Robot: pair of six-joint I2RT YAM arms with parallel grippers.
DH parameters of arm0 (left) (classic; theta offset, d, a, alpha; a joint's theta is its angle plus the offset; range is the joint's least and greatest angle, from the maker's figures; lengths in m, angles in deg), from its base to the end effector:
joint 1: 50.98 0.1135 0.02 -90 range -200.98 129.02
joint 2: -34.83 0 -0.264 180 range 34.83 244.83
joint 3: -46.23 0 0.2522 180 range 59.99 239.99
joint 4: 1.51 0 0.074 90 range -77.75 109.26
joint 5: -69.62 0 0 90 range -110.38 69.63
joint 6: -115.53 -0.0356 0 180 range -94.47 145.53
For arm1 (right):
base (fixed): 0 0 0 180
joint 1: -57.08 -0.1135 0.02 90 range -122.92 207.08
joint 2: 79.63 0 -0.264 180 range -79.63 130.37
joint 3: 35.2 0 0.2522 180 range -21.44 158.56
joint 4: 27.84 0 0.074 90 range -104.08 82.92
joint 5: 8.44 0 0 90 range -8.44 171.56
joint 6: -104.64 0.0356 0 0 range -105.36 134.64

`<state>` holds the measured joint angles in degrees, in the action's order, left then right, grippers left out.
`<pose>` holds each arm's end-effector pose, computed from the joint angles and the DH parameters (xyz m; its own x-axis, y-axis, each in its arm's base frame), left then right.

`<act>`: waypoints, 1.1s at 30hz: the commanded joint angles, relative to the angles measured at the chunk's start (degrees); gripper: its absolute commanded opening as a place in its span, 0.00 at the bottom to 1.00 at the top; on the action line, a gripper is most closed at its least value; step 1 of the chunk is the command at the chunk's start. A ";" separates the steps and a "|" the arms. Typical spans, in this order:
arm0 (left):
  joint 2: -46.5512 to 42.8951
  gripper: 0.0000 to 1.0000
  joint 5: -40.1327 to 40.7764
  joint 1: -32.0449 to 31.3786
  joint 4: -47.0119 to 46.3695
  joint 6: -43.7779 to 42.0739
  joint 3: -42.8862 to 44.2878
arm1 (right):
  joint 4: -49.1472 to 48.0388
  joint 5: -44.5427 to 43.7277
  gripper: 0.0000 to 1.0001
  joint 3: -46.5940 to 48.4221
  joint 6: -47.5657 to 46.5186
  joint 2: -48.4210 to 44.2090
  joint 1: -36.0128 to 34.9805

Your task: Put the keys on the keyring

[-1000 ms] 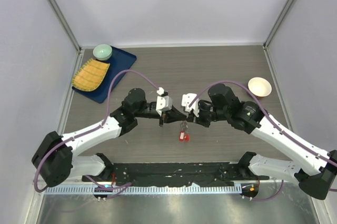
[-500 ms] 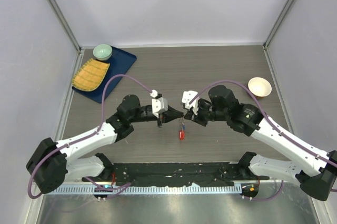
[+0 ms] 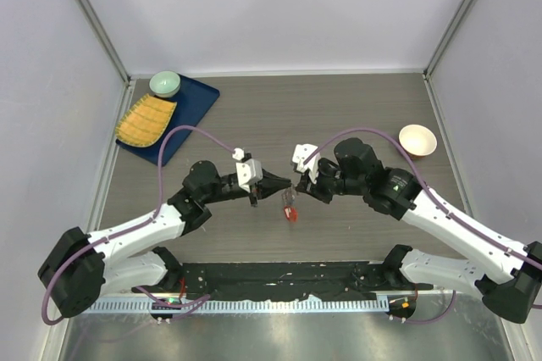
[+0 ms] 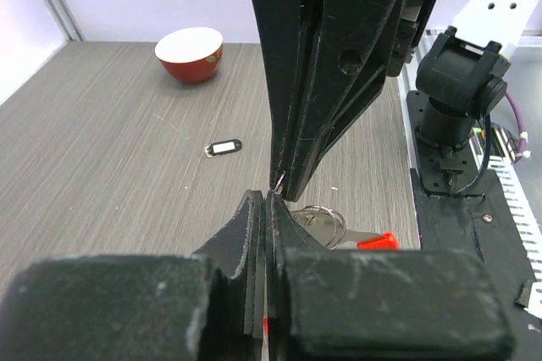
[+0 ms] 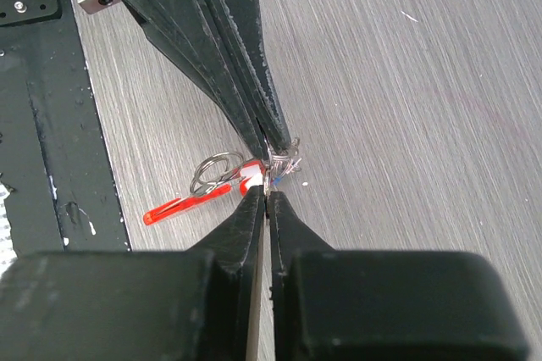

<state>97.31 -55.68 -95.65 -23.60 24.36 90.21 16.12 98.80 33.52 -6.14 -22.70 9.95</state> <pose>0.1562 -0.1834 0.2741 0.0646 -0.0404 -0.9971 0.9828 0.1758 0.0566 0.1380 0.1642 0.3288 -0.0298 -0.5301 -0.8474 -0.9425 0.2972 -0.1528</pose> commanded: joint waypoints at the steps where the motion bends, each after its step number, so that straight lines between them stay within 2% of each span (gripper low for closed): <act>1: -2.45 0.00 4.46 1.69 -10.27 2.75 -2.79 | 6.63 -4.50 0.02 -1.43 1.88 0.81 2.13; 11: -2.63 0.00 10.43 1.60 -21.61 7.14 -5.96 | 0.31 3.68 0.01 -4.42 3.46 3.36 2.22; 18: -2.19 0.00 15.52 1.60 -23.91 8.73 -6.49 | -2.95 9.04 0.01 -5.92 3.46 4.60 2.31; 24: -2.88 0.00 18.69 1.69 -23.56 9.43 -7.19 | -3.91 1.86 0.02 -5.83 5.47 4.25 2.31; 29: -4.38 0.00 22.73 1.69 -16.64 7.50 -7.02 | -9.71 -21.31 0.02 -8.02 9.52 -3.55 2.22; 31: -4.82 0.00 24.14 1.69 -13.56 6.10 -5.88 | -13.22 -23.73 0.02 -9.25 10.31 -6.38 2.31; 33: -4.91 0.00 25.37 1.60 -9.33 4.69 -5.08 | -17.68 -21.82 0.02 -10.31 10.32 -9.45 2.31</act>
<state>94.97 -38.35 -95.27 -35.40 33.15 82.25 1.80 89.27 25.24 1.90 -25.63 10.67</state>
